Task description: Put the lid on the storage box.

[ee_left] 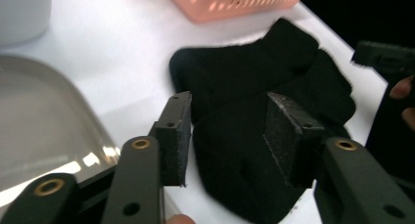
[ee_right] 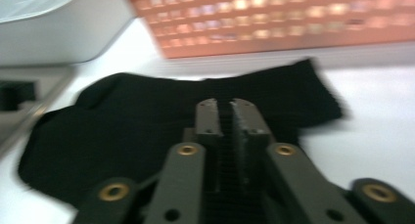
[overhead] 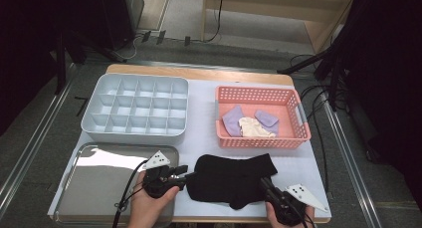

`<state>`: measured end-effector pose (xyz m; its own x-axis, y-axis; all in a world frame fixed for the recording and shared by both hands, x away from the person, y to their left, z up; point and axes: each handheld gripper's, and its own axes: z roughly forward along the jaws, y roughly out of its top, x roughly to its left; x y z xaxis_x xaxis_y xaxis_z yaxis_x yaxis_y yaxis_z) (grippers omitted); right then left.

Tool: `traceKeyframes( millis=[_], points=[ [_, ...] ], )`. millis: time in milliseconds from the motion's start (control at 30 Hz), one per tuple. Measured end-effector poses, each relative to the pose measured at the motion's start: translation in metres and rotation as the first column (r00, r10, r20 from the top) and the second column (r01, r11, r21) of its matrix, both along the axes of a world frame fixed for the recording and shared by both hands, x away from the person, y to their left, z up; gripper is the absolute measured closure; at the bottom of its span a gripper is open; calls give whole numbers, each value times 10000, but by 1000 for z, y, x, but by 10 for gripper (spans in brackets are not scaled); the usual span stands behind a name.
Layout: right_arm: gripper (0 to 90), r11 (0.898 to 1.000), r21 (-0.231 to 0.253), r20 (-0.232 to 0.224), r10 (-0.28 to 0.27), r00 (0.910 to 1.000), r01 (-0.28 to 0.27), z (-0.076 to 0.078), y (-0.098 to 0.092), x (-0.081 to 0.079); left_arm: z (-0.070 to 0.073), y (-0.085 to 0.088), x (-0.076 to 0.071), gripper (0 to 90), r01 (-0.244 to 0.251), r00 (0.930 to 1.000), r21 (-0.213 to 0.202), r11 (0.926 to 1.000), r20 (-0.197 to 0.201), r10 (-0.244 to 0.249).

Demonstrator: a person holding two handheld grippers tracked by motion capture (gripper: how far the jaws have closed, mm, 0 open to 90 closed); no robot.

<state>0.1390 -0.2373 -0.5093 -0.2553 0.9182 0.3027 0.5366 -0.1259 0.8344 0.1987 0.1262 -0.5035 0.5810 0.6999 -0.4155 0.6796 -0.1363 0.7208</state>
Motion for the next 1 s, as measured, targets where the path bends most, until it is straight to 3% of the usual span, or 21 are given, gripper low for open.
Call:
traceKeyframes(
  millis=[133, 233, 300, 367, 433, 500, 567, 667, 733, 833, 933, 1000],
  points=[
    [675, 9981, -180, -493, -594, 9970, 586, -7, -15, -1, -4, 1, -3, 519, -51, 9997, 263, 9996, -226, 56],
    [660, 9982, -345, -995, -515, 9937, 483, -13, -17, 1, -6, -4, -6, 528, -3, 9997, 631, 9980, -229, 17],
    [634, 9970, -625, -1150, -536, 9919, 467, -16, -15, 1, -7, -8, -8, 547, 61, 9998, 1007, 9949, -183, -43],
    [627, 9885, -1277, -1048, -947, 9900, 810, -17, -12, 1, -8, -13, -10, 568, 153, 9998, 1316, 9912, -131, -137],
    [674, 9852, -1488, -1108, -1018, 9886, 848, -18, -12, 1, -10, -17, -11, 583, 199, 9998, 1560, 9876, -46, -194],
    [753, 9892, -1338, -1309, -768, 9884, 591, -19, -14, 1, -9, -19, -12, 615, 224, 9997, 1747, 9844, -39, -221],
    [821, 9946, -958, -1470, -538, 9877, 399, -20, -16, 3, -9, -19, -12, 692, 329, 9994, 1914, 9810, 22, -340],
    [870, 9950, -953, -1507, -446, 9876, 304, -16, -17, 2, -8, -21, -13, 845, 813, 9967, 1855, 9793, -209, -788],
    [878, 9951, -935, -1439, -440, 9886, 307, -12, -21, 1, -6, -21, -13, 864, 1246, 9921, 1675, 9780, -314, -1211],
    [879, 9947, -901, -1347, -613, 9890, 494, -8, -30, -3, -3, -18, -14, 870, 1379, 9904, 1436, 9800, -334, -1345],
    [869, 9953, -797, -1397, -659, 9880, 551, -9, -41, -9, -4, -19, -14, 869, 1404, 9901, 1671, 9759, -274, -1377],
    [814, 9954, -668, -1319, -765, 9883, 681, -9, -45, -9, -5, -23, -14, 841, 1342, 9909, 1915, 9723, -175, -1334]
  ],
)
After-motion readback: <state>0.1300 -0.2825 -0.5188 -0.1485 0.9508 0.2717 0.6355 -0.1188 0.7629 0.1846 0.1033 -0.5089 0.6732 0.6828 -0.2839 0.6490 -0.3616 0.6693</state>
